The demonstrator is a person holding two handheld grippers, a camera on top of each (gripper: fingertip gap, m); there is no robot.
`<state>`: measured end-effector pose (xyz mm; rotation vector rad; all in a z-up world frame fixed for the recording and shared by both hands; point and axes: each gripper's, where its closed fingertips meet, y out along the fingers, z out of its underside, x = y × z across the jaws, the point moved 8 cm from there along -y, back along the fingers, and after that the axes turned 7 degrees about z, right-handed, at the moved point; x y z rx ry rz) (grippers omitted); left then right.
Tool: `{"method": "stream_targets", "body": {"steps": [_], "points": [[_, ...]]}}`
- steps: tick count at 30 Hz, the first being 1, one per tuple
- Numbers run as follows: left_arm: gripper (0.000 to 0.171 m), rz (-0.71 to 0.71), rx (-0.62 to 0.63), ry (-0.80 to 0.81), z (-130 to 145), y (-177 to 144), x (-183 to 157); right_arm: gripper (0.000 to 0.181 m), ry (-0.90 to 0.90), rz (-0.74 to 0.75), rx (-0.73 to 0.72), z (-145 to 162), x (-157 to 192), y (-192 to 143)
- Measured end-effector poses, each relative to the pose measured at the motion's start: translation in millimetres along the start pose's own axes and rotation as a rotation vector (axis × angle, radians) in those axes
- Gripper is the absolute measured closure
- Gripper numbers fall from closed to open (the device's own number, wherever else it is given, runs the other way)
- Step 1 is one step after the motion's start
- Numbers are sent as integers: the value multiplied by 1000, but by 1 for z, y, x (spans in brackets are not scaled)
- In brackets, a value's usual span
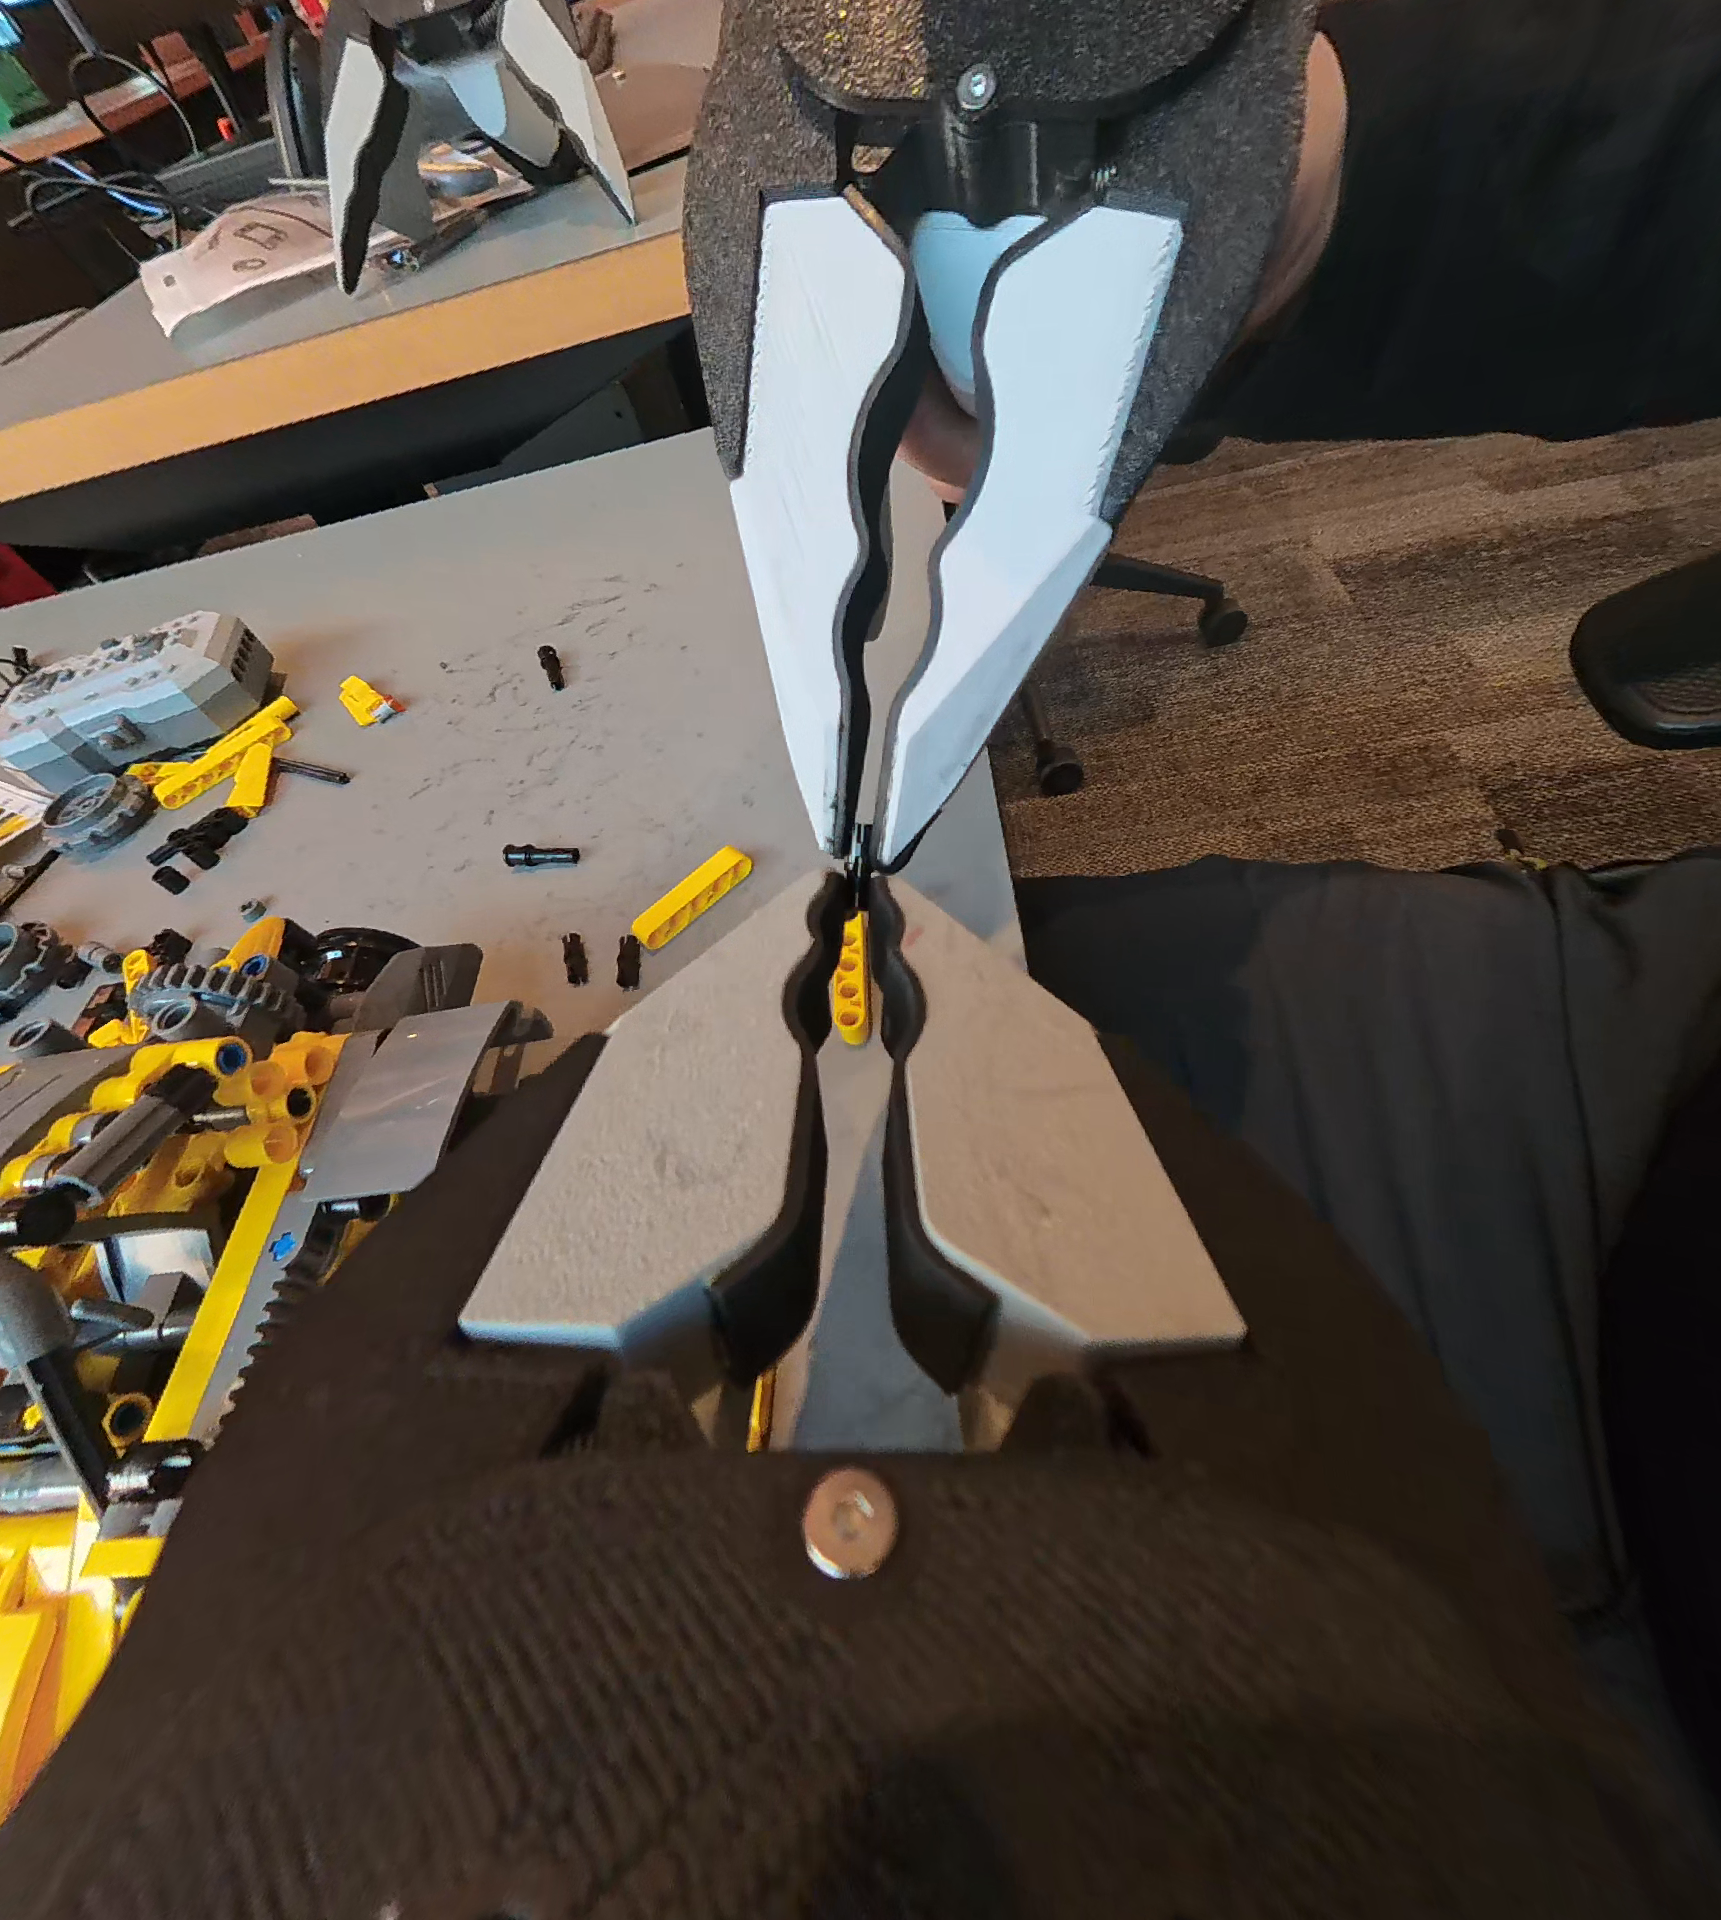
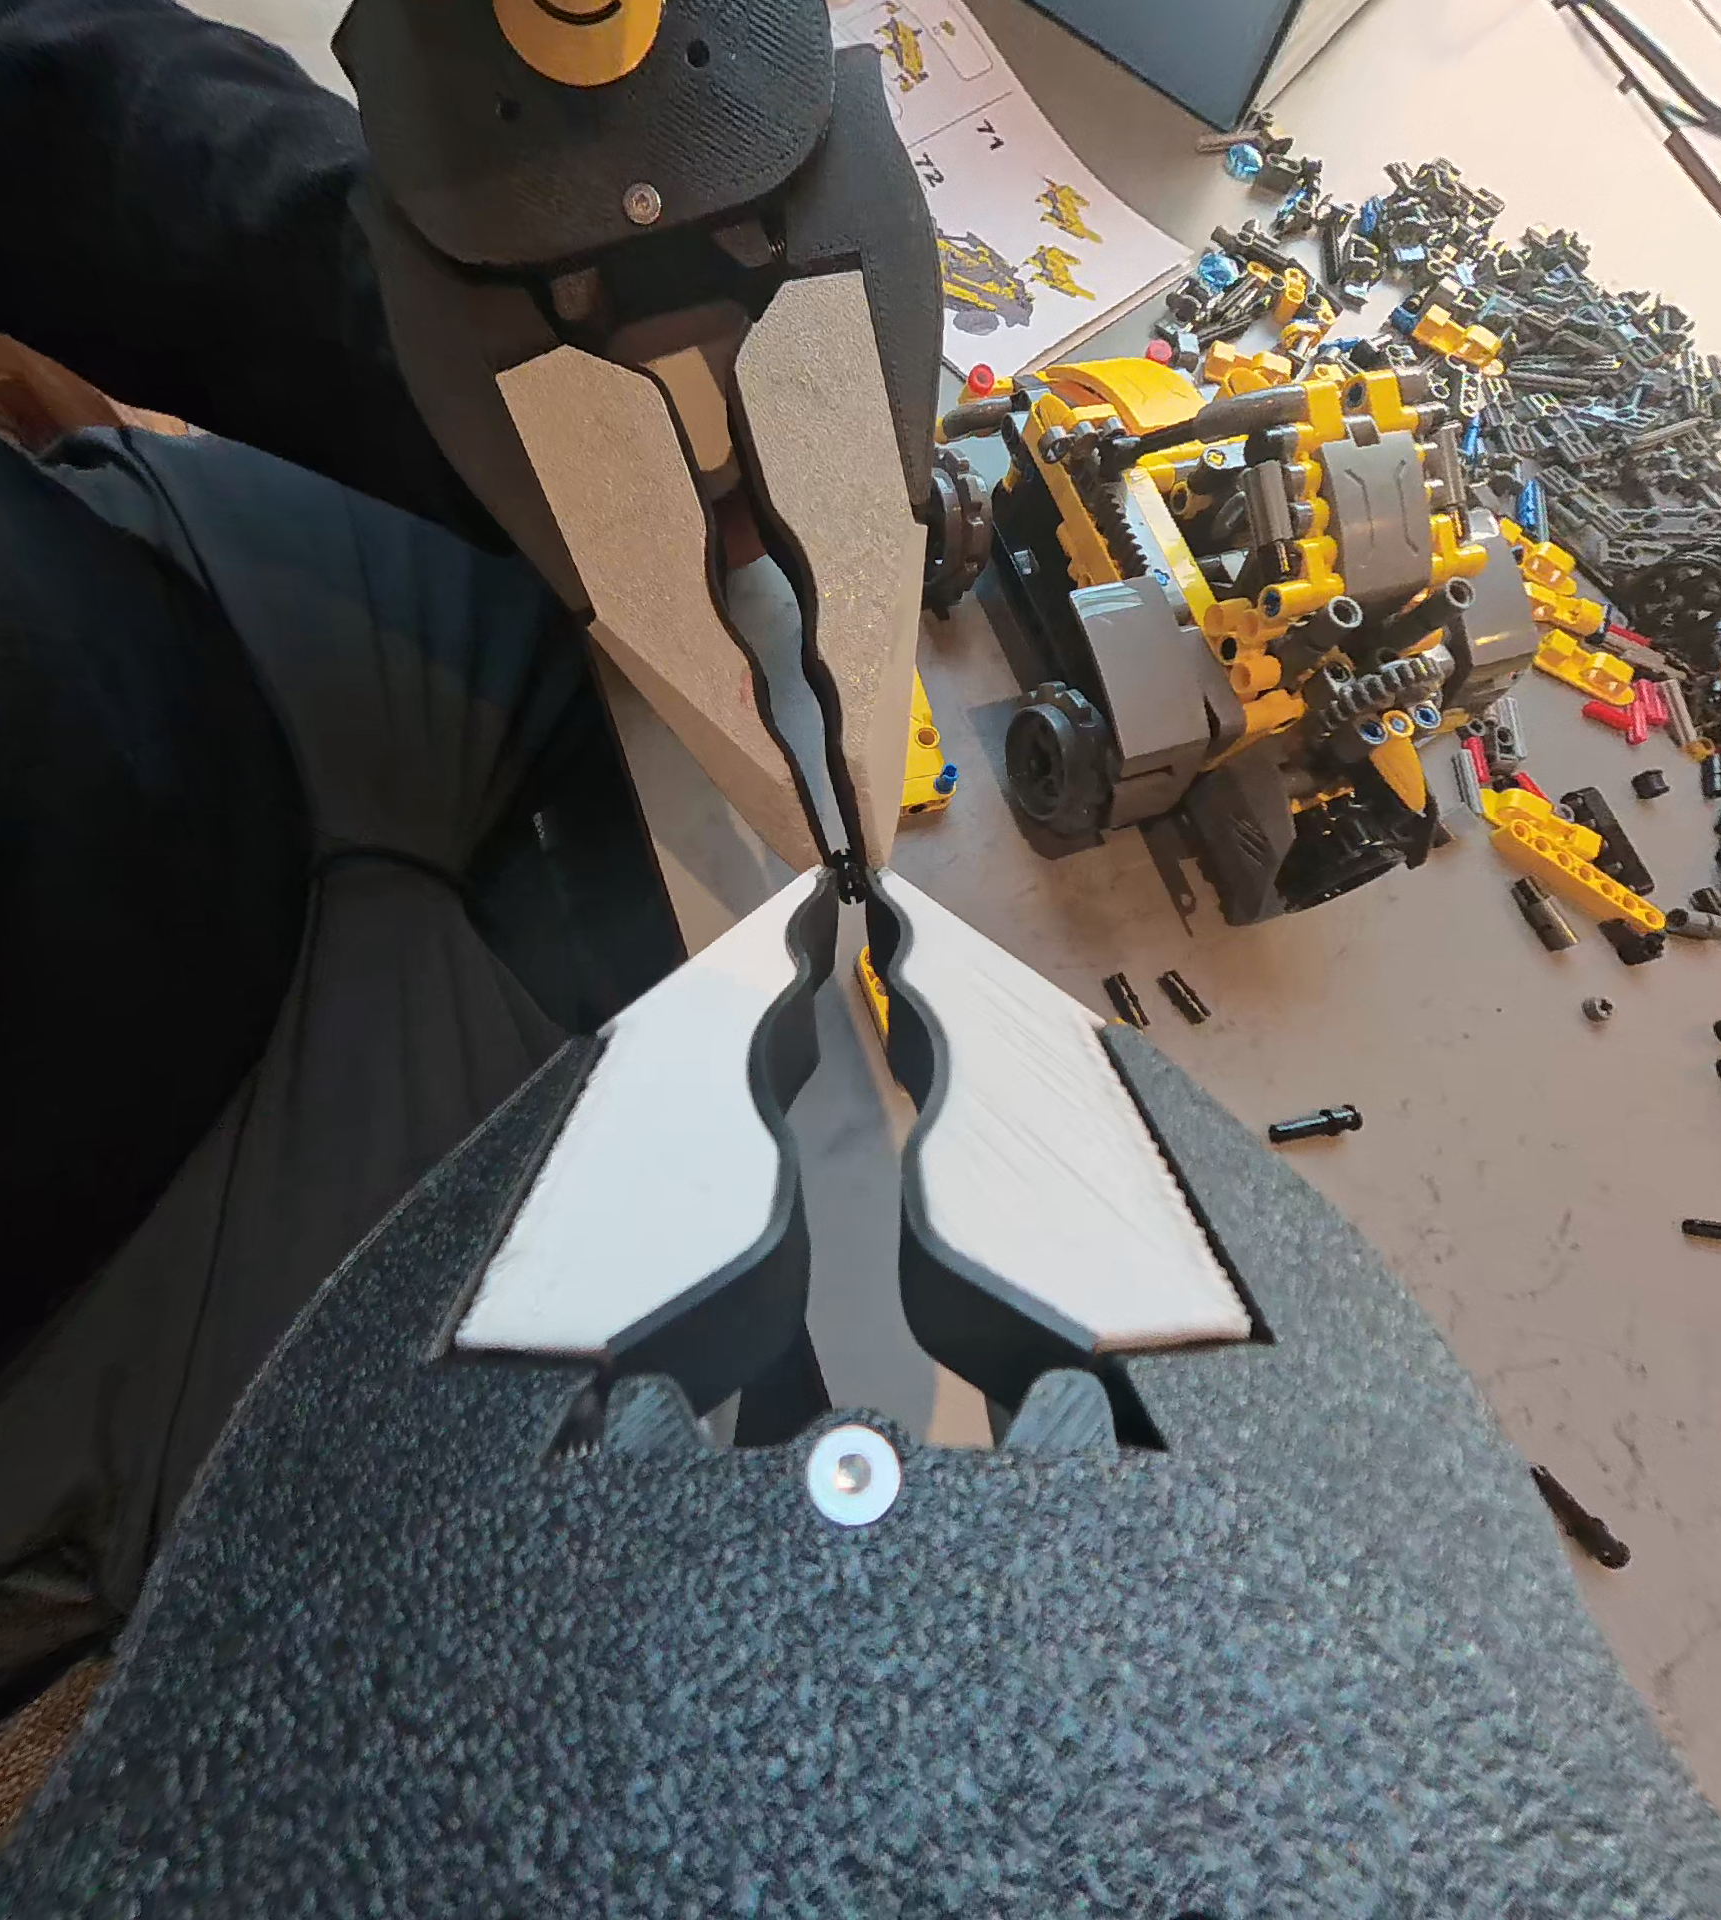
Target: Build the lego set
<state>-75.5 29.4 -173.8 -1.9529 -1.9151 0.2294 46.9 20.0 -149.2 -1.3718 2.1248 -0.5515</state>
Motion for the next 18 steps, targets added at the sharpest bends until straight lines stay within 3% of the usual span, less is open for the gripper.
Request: {"method": "stream_targets", "body": {"steps": [6,18], "points": [[170,42,17,-55,2,4,4,177,33,18,8,4,1,2],[170,33,-24,-16,-1,0,0,176,130,-14,-57,3,1,-2]]}}
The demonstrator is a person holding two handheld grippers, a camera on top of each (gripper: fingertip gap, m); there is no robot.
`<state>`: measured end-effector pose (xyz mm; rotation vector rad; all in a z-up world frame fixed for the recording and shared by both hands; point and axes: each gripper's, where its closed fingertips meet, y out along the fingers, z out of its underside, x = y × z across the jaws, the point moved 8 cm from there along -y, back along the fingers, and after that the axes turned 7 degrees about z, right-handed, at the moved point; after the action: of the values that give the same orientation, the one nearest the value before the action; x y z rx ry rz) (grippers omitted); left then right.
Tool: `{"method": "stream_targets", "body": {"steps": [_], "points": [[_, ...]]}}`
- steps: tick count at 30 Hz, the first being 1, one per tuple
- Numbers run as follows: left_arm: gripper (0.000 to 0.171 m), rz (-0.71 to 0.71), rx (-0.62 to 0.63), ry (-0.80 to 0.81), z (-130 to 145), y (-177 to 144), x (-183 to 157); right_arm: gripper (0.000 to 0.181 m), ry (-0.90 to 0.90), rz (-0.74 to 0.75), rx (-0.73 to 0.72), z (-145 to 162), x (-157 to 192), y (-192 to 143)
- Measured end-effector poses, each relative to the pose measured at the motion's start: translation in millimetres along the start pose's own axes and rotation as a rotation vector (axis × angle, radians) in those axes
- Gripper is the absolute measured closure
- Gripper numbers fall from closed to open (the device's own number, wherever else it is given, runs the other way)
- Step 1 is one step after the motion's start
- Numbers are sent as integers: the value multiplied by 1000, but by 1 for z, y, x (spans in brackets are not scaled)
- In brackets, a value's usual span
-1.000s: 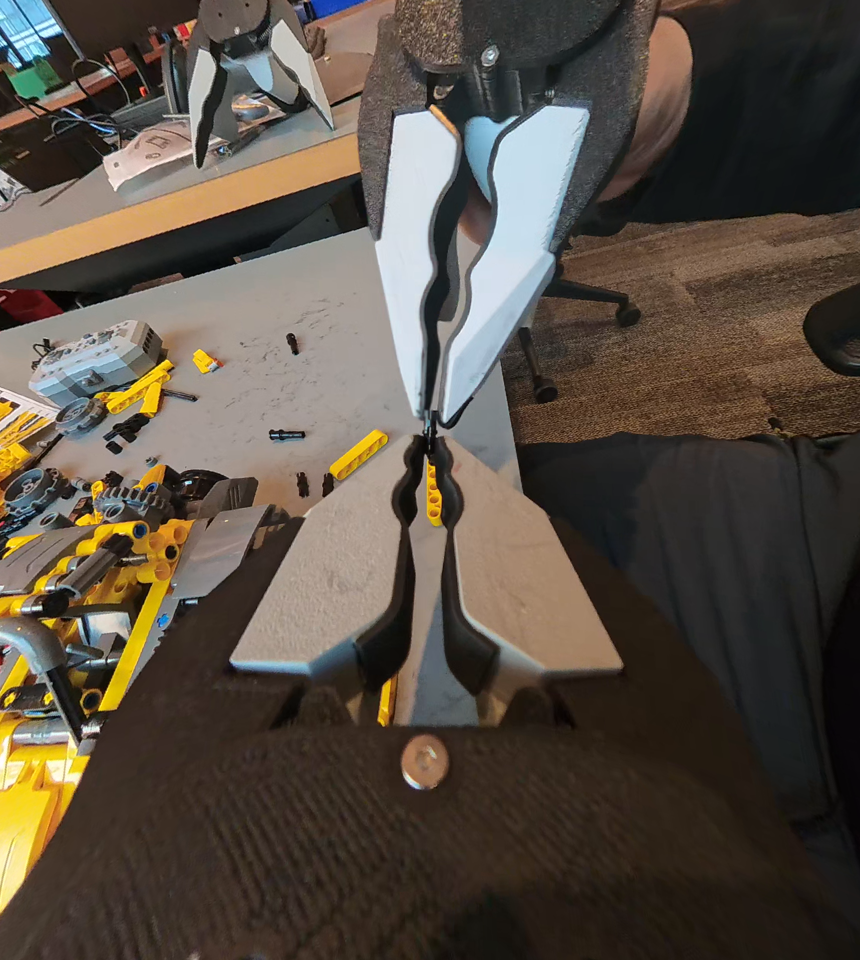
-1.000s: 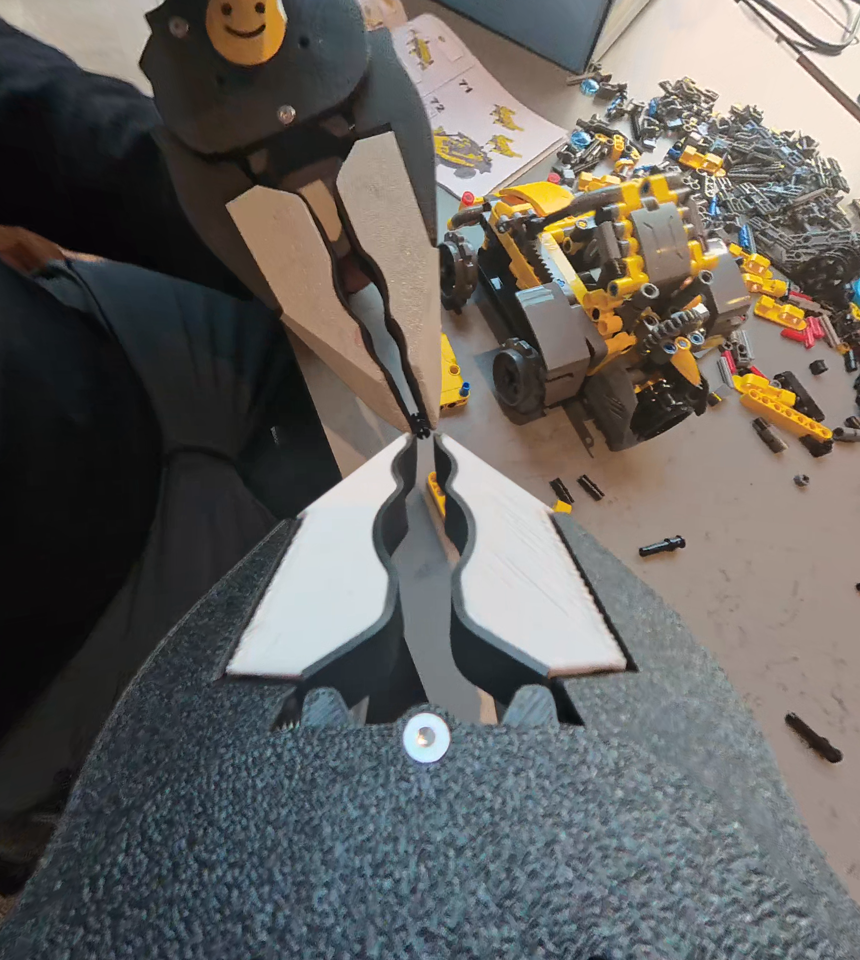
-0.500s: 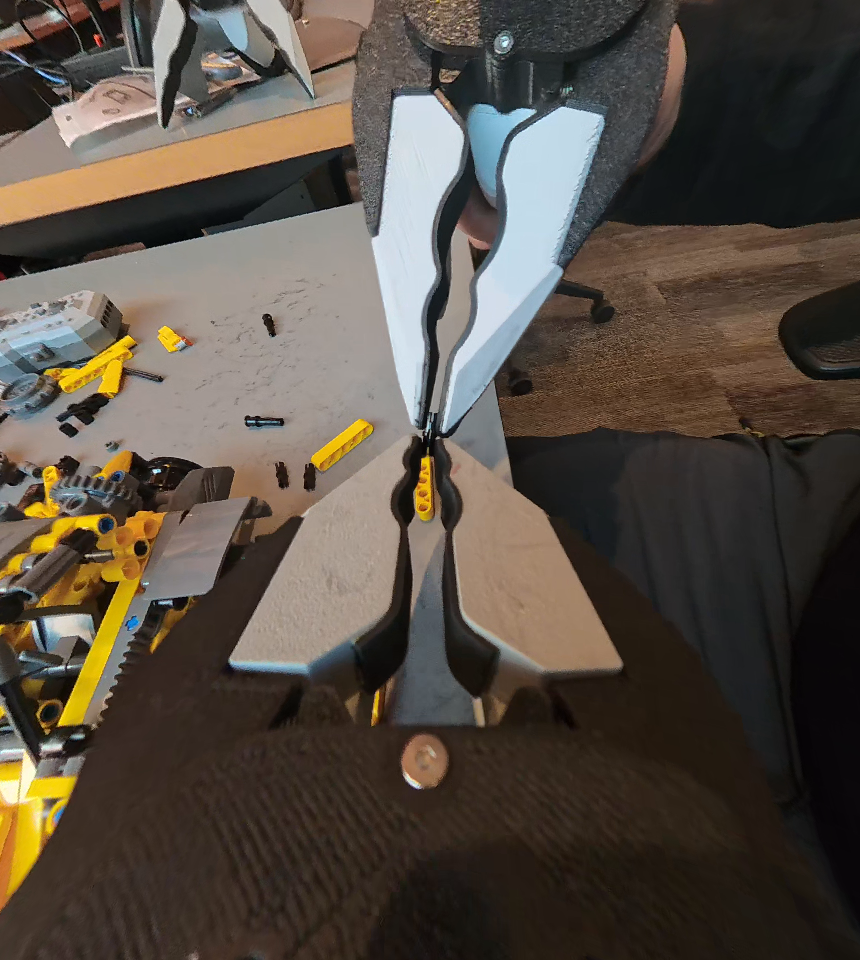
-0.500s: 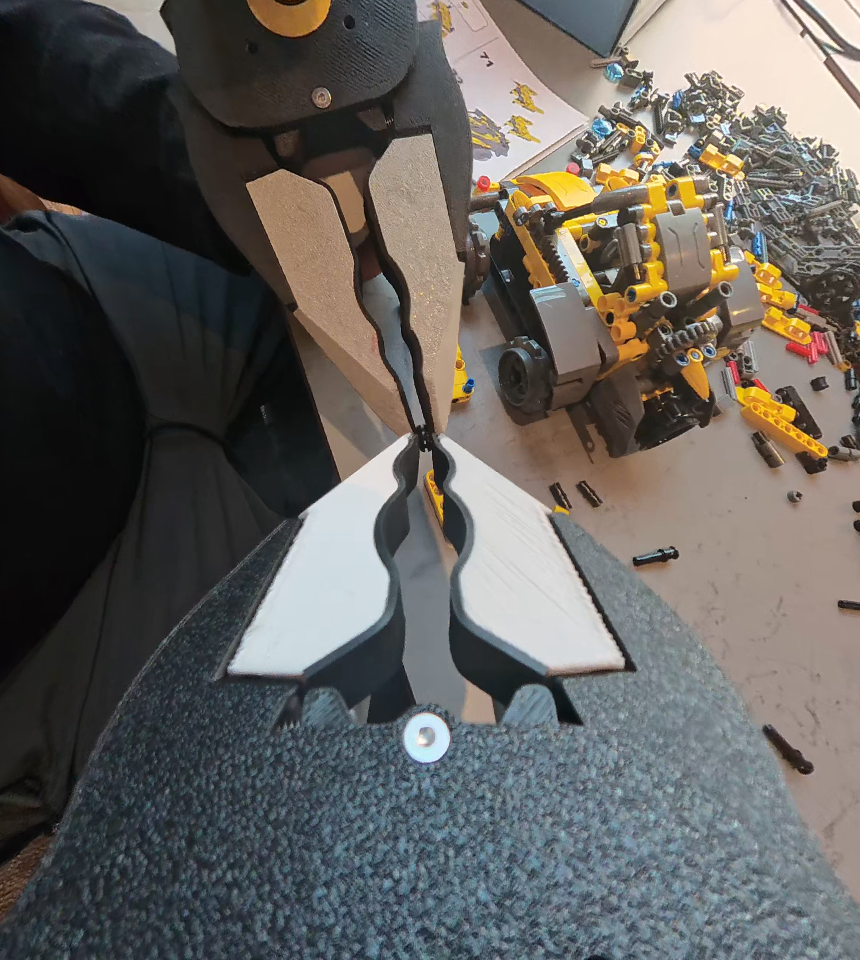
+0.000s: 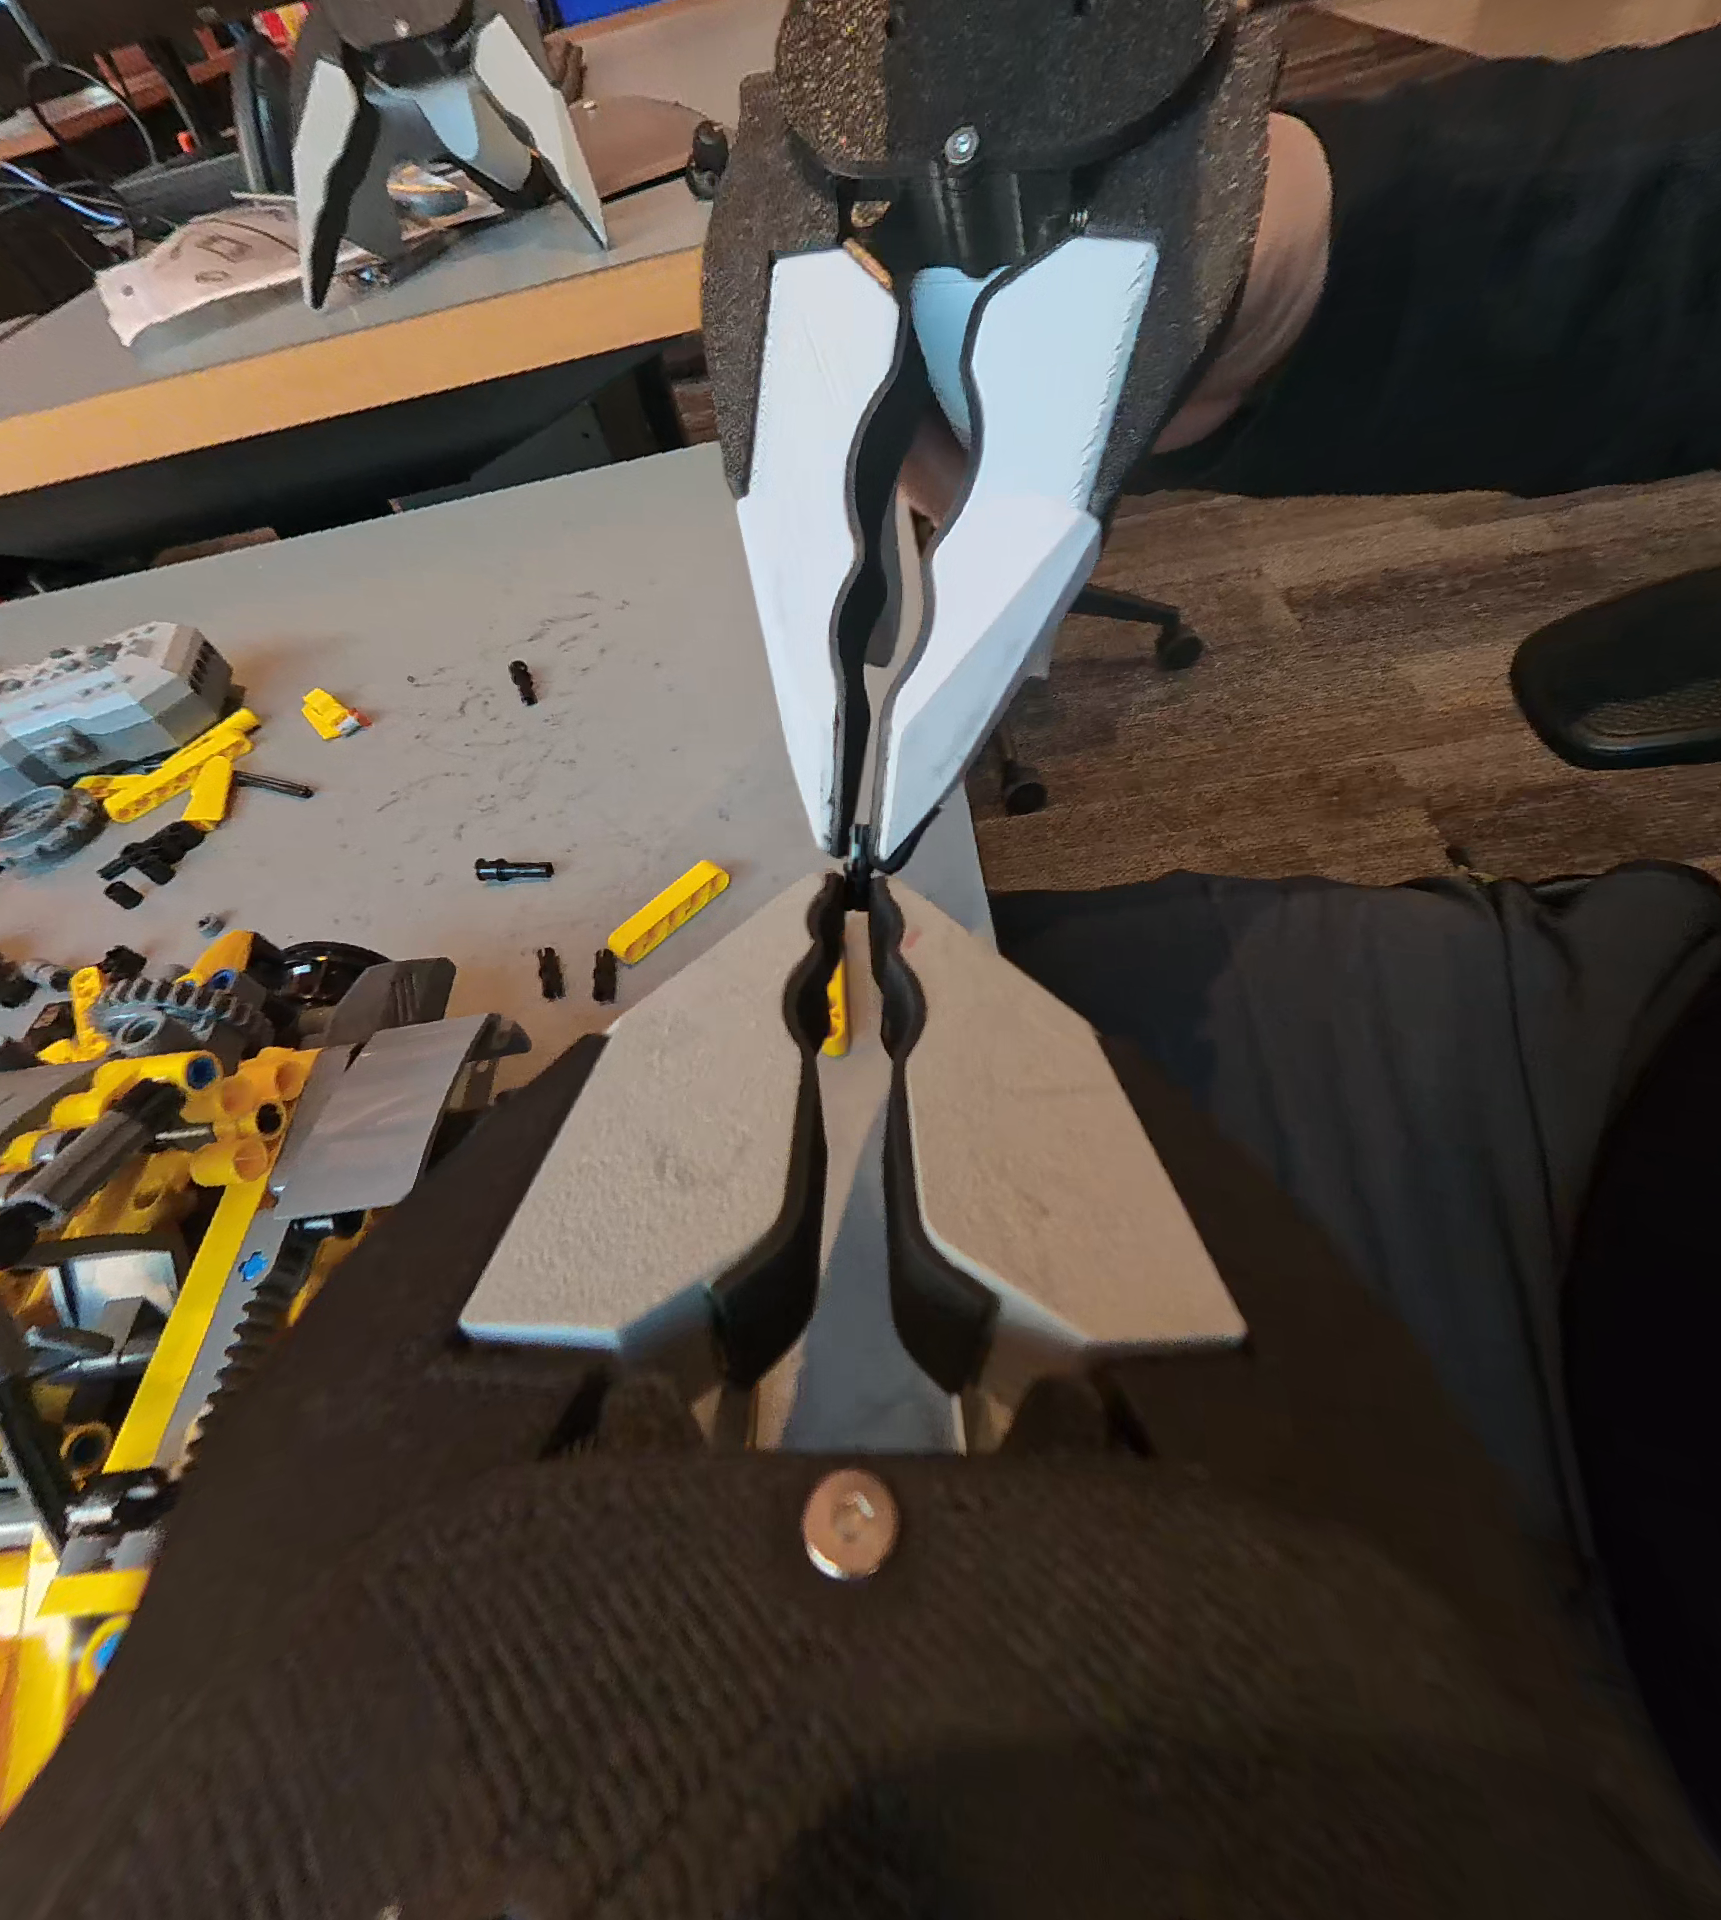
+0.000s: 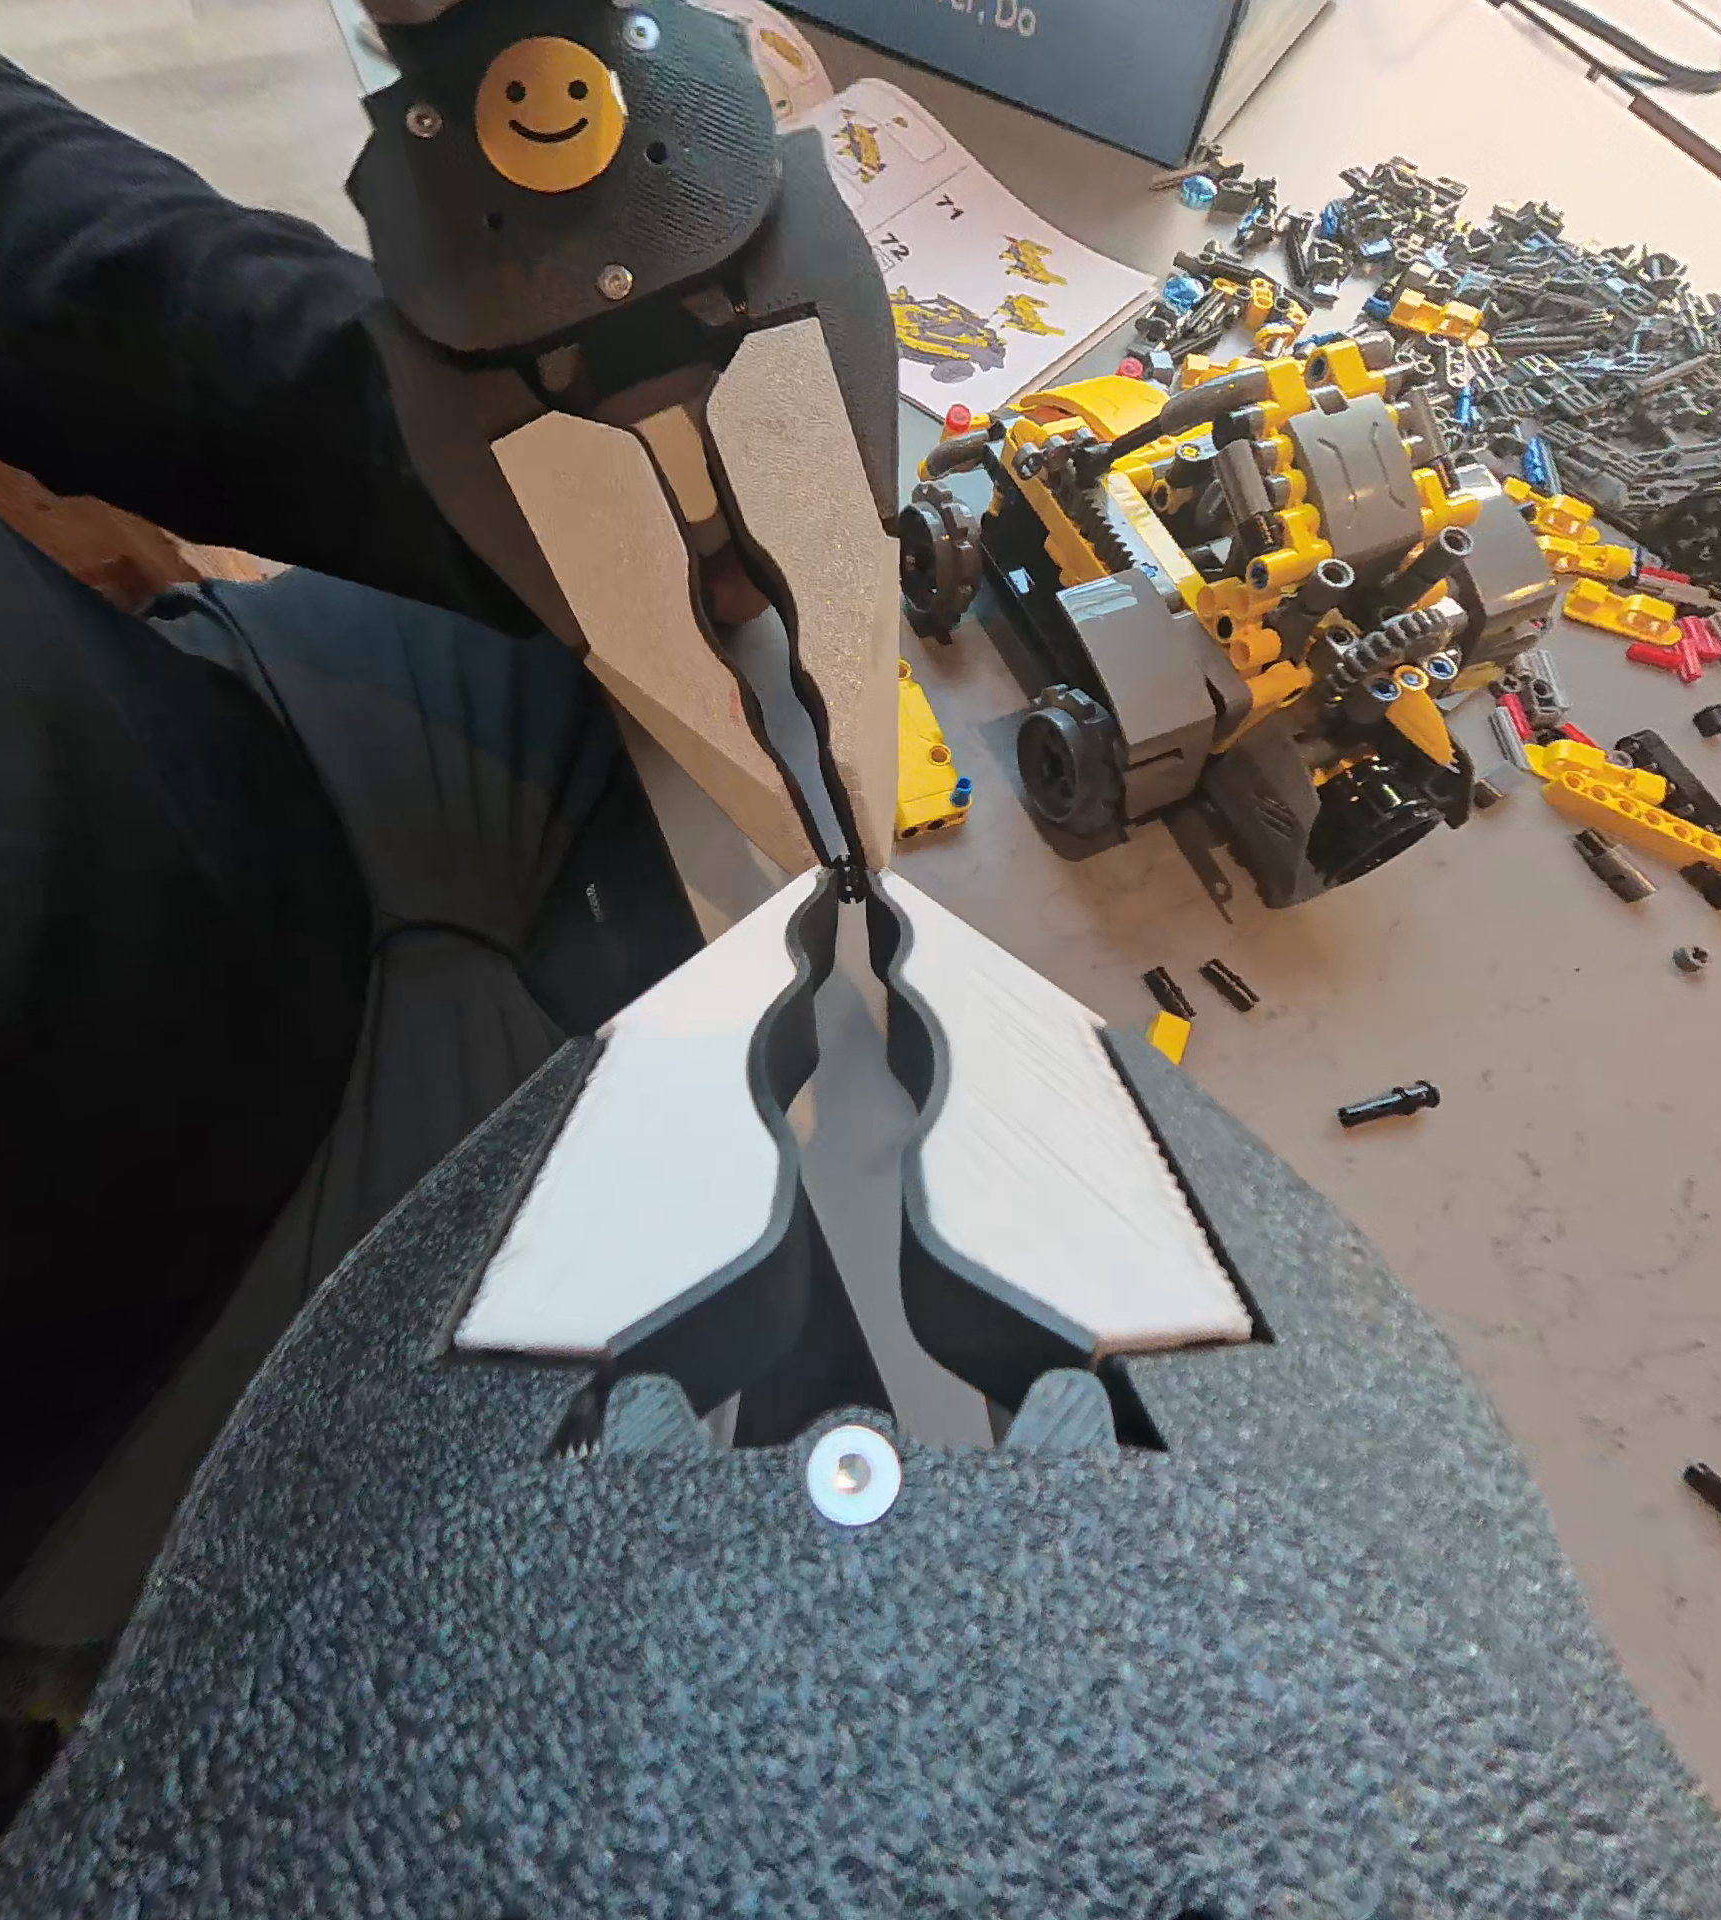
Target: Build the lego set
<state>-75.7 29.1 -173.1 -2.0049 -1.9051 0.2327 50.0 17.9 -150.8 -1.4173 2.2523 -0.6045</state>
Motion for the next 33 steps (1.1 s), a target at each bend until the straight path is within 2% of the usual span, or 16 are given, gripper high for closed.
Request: {"method": "stream_targets", "body": {"steps": [4,13,19,23,26,33], "points": [[170,36,-18,-25,-1,0,0,176,0,-15,-21,0,1,-2],[170,-12,-27,4,-2,-2,0,175,-3,-30,-32,-6,-4,-4],[170,-18,-12,32,-1,-1,-2,175,-46,-35,2,-8,-4,-4],[170,-34,-21,51,-2,-2,-2,166,-76,-6,48,-5,-5,-6],[170,-30,-14,64,-2,-1,-3,173,-79,-14,41,-6,-2,-9],[170,-17,-16,79,-2,0,-6,175,-123,-3,79,-6,5,-5]]}}
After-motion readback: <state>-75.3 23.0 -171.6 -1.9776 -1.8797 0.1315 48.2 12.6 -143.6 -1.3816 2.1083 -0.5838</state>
